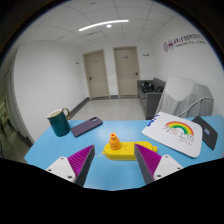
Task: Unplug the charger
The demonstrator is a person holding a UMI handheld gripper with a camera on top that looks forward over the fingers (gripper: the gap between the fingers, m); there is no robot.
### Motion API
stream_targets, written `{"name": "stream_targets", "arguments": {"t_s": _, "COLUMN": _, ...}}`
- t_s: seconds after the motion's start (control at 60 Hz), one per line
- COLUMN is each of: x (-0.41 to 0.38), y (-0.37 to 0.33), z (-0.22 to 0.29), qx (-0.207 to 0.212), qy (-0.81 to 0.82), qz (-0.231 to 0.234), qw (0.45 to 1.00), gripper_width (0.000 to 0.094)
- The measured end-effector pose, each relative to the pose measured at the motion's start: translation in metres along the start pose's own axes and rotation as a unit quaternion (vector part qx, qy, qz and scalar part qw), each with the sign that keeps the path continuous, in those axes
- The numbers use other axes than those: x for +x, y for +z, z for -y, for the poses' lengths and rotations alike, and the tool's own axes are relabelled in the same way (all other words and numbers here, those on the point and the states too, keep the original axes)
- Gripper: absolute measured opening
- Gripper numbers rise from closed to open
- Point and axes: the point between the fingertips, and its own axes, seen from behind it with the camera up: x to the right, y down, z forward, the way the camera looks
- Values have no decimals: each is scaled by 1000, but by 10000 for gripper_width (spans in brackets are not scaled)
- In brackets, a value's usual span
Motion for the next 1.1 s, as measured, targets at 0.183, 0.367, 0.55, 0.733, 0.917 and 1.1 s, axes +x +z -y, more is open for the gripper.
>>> {"name": "stream_targets", "arguments": {"t_s": 0.183, "x": 7, "y": 82, "z": 5, "qx": -5, "qy": -14, "qz": -49, "qw": 999, "gripper_width": 649}}
{"name": "stream_targets", "arguments": {"t_s": 0.367, "x": 10, "y": 105, "z": -3, "qx": -8, "qy": -2, "qz": -54, "qw": 999, "gripper_width": 325}}
{"name": "stream_targets", "arguments": {"t_s": 0.55, "x": 10, "y": 112, "z": -2, "qx": -5, "qy": 5, "qz": -64, "qw": 998, "gripper_width": 97}}
{"name": "stream_targets", "arguments": {"t_s": 0.733, "x": 9, "y": 103, "z": 22, "qx": -10, "qy": 3, "qz": -76, "qw": 997, "gripper_width": 18}}
{"name": "stream_targets", "arguments": {"t_s": 0.917, "x": 30, "y": 20, "z": 176, "qx": 130, "qy": -49, "qz": -83, "qw": 987, "gripper_width": 18}}
{"name": "stream_targets", "arguments": {"t_s": 1.1, "x": 110, "y": -28, "z": 167, "qx": 97, "qy": -47, "qz": -137, "qw": 985, "gripper_width": 41}}
